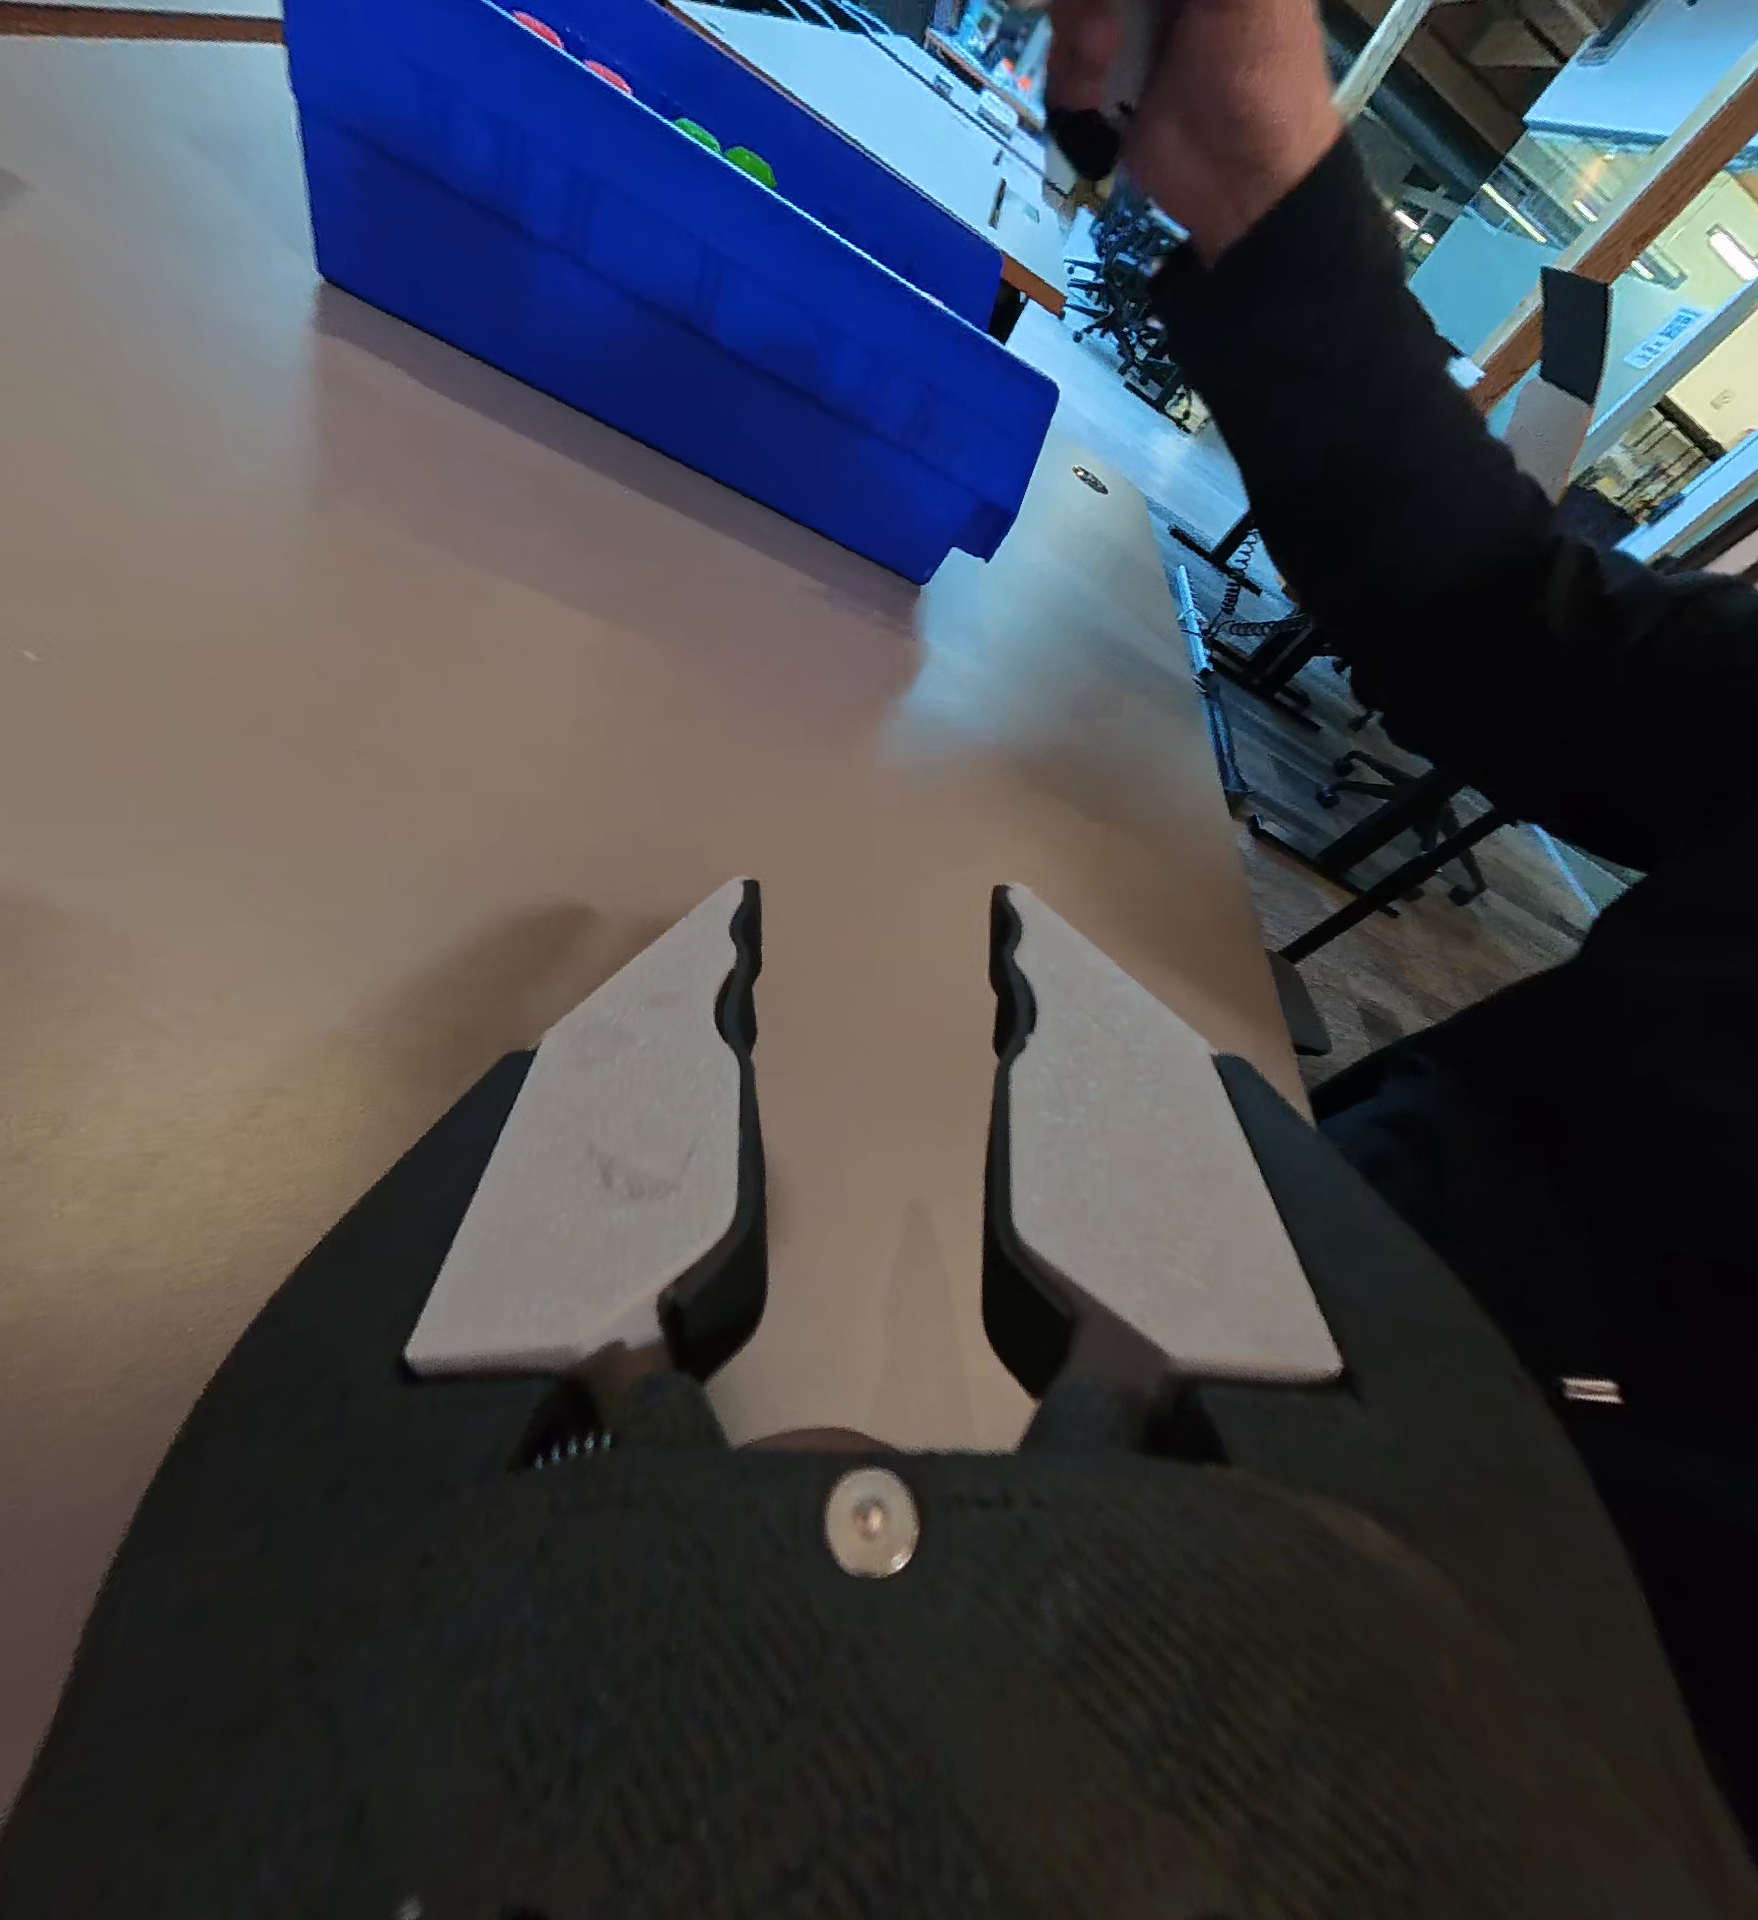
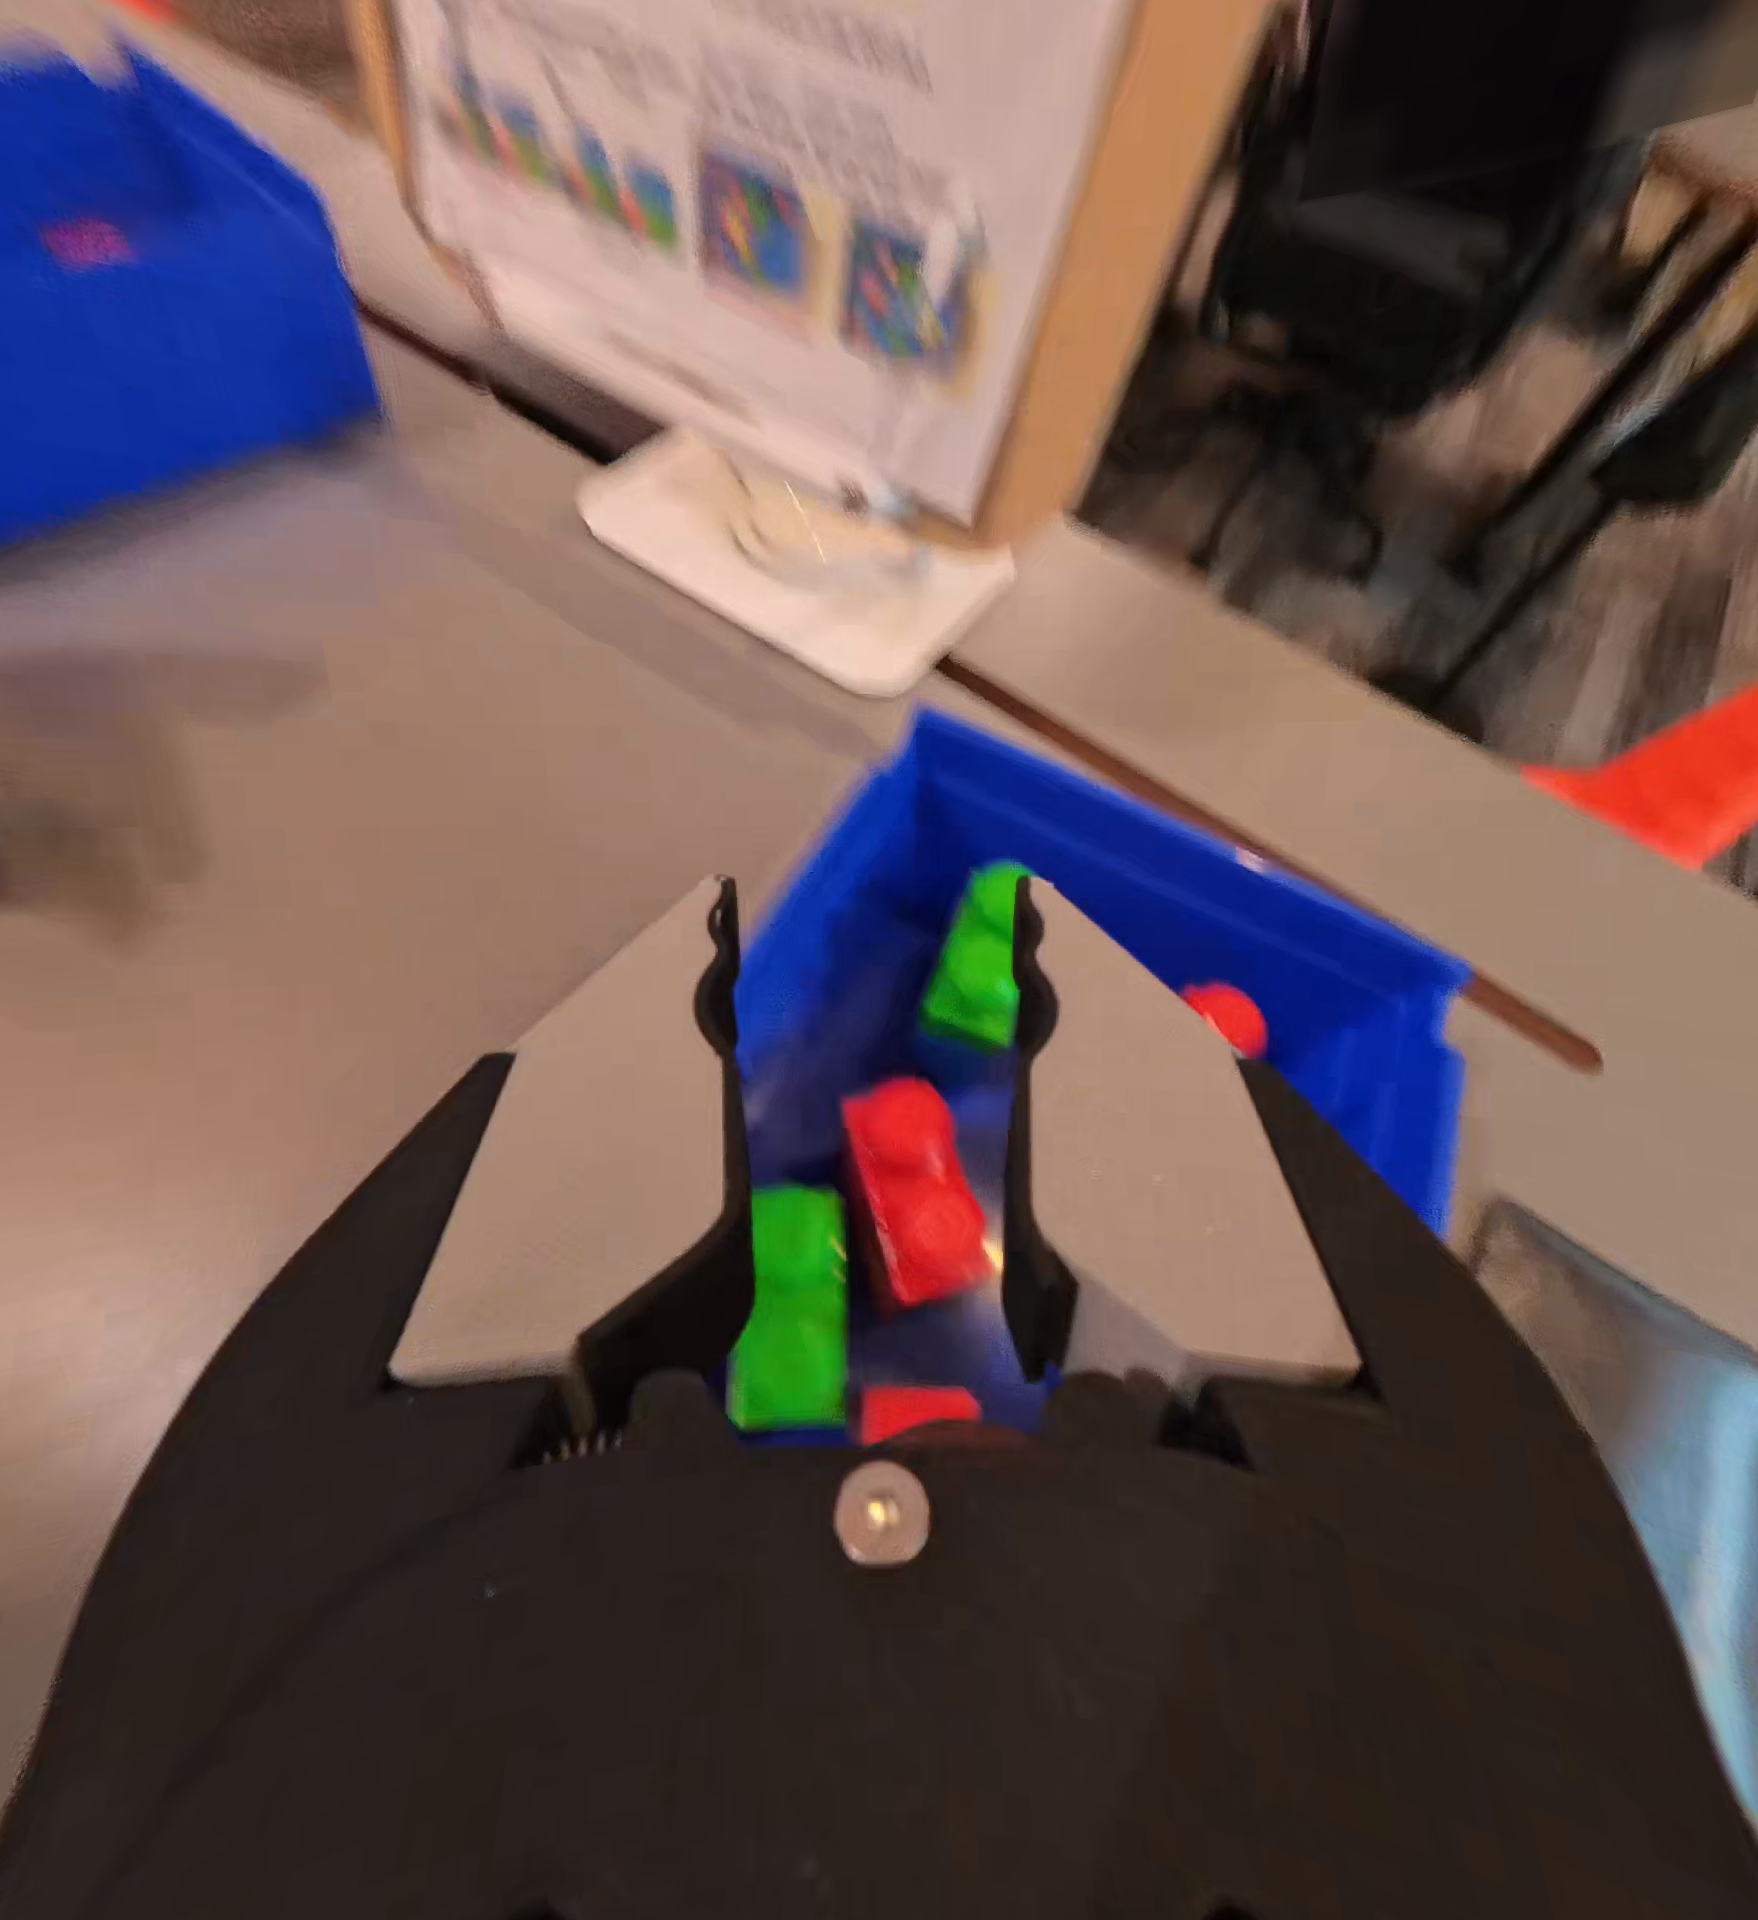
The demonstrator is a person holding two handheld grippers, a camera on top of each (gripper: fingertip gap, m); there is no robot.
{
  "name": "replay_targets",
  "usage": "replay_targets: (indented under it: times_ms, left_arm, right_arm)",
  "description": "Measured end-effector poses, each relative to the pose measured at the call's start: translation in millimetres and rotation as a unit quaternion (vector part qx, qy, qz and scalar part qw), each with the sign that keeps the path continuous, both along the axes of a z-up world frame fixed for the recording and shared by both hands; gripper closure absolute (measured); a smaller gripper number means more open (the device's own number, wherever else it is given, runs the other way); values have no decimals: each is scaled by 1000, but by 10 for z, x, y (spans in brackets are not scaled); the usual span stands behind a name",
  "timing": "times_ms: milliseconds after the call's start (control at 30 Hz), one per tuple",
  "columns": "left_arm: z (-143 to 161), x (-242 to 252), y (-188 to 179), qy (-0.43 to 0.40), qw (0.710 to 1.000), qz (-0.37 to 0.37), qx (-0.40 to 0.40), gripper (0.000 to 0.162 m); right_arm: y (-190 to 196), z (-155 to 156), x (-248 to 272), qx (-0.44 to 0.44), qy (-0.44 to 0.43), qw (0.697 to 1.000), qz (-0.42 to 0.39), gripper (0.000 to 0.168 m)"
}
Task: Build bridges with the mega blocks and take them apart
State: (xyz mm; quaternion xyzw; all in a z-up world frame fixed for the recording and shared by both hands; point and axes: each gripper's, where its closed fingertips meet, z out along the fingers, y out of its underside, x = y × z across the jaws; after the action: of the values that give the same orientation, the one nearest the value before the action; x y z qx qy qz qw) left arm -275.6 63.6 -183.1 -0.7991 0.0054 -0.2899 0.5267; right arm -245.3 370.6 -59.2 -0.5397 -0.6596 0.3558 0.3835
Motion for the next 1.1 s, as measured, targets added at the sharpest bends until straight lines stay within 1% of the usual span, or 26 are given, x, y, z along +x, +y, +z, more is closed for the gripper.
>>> replay_targets:
  times_ms: [100,167,200,267,367,433,500,533,600,800,867,933,1000,1067,1100]
  left_arm:
    - [-27,-74,5,3,1000,17,-6,120]
    - [-8,-125,4,10,1000,29,-2,120]
    - [12,-156,3,16,999,37,4,119]
    - [61,-202,-9,24,998,47,15,117]
    - [144,-262,-33,26,997,60,32,116]
    - [208,-321,-55,27,996,73,46,115]
    - [294,-406,-88,27,993,92,63,115]
    - [352,-449,-111,24,992,102,73,114]
    - [488,-533,-176,17,988,119,99,114]
    - [829,-915,-427,-8,963,204,176,115]
    - [916,-1072,-546,-3,952,241,191,111]
    - [1044,-1303,-741,9,927,305,217,107]
    - [1090,-1630,-1024,19,890,397,223,106]
    - [1036,-1996,-1368,9,845,500,191,107]
    - [1037,-2127,-1520,9,828,532,178,111]
  right_arm:
    - [-610,384,-63,-62,104,992,34,113]
    - [-1055,485,-113,-116,154,978,77,110]
    - [-1257,467,-157,-135,170,972,95,109]
    - [-1609,268,-304,-149,178,965,120,107]
    - [-2001,-265,-600,-156,151,967,132,99]
    - [-2212,-561,-725,-165,144,966,140,100]
    - [-2381,-756,-768,-158,123,968,153,99]
    - [-2426,-821,-769,-135,117,971,161,99]
    - [-2392,-902,-781,-85,115,979,148,99]
    - [-2422,-1011,-764,-83,100,979,155,97]
    - [-2414,-1060,-780,-89,95,980,150,96]
    - [-2408,-1086,-790,-90,92,981,146,95]
    - [-2402,-1092,-787,-81,95,982,144,95]
    - [-2412,-1089,-779,-76,98,982,145,95]
    - [-2424,-1081,-775,-77,100,981,146,95]
